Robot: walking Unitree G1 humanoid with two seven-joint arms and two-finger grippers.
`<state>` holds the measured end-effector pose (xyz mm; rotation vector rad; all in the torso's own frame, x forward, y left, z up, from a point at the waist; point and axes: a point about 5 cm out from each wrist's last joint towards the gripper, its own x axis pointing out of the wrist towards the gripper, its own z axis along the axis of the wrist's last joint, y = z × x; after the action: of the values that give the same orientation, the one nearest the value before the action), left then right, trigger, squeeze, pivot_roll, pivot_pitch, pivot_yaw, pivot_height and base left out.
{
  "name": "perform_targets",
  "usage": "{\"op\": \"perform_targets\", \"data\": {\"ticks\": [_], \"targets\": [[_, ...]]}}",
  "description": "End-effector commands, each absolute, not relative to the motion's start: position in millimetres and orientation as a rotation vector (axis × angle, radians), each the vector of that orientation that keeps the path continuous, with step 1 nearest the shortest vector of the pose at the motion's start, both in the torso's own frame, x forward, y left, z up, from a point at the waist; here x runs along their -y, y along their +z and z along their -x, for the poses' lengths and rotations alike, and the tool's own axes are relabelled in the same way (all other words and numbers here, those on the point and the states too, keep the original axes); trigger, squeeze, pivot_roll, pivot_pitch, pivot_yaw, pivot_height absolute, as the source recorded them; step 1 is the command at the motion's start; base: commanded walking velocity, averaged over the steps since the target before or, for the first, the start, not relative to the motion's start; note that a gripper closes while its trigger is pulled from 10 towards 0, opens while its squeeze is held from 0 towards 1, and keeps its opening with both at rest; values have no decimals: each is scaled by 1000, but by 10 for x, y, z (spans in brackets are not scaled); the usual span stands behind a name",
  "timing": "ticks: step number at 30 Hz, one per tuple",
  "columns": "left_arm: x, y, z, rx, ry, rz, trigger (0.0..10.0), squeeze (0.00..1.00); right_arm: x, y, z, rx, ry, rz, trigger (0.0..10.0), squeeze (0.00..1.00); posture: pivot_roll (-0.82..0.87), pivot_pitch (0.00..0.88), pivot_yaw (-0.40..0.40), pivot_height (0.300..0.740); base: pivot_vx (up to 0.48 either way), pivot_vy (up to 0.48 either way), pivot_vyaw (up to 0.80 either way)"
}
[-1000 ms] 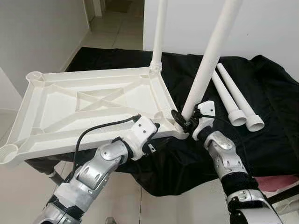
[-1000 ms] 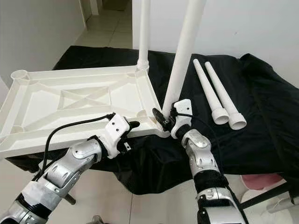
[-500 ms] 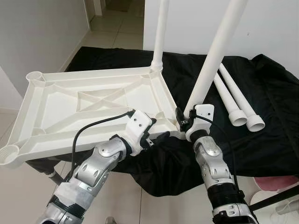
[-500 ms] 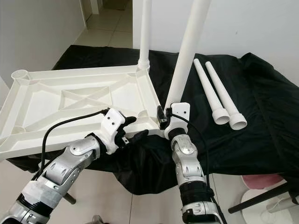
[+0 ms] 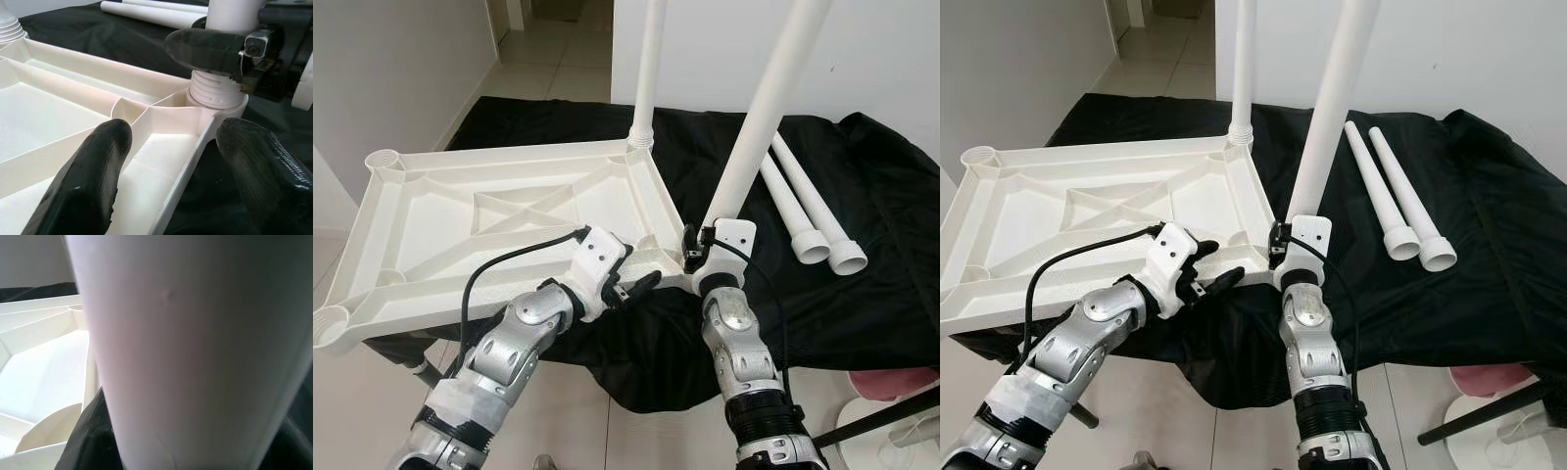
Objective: Building children table
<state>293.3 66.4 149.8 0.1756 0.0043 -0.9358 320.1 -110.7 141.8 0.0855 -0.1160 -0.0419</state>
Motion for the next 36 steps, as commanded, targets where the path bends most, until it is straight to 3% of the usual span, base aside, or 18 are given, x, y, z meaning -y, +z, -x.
{"op": "perform_targets", "data": {"ticks": [1, 3, 4, 16, 17, 18, 36], "targets": [[-677, 1454, -2919, -17, -927, -195, 10000, 0, 1097, 1443, -3178, 122, -45, -97, 10000, 169, -12, 53, -32, 740, 0, 0, 0], [-677, 1454, -2898, -13, -938, -192, 10000, 0, 1108, 1440, -3175, 120, -51, -91, 10000, 169, -12, 53, -32, 740, 0, 0, 0], [-677, 1467, -2890, -9, -940, -180, 10000, 0, 1133, 1441, -3174, 120, -55, -86, 10000, 1000, -6, 57, -36, 740, 0, 0, 0], [-648, 1481, -2784, -10, -972, -170, 10000, 0, 1246, 1455, -3217, 130, 135, 5, 10000, 1000, -2, 60, -55, 740, 0, 0, 0], [-643, 1484, -2767, -6, -979, -172, 10000, 0, 1269, 1458, -3211, 132, 167, 3, 10000, 918, -1, 60, -55, 740, 0, 0, 0], [-640, 1485, -2757, -3, -985, -174, 10000, 0, 1280, 1456, -3200, 132, 212, 6, 10000, 0, -1, 60, -55, 740, 0, 0, 0], [-573, 1522, -2653, 17, -1054, -202, 10000, 0, 1507, 1442, -3286, 119, 531, 129, 10000, 0, 2, 48, -49, 740, 0, 0, 0]]}}
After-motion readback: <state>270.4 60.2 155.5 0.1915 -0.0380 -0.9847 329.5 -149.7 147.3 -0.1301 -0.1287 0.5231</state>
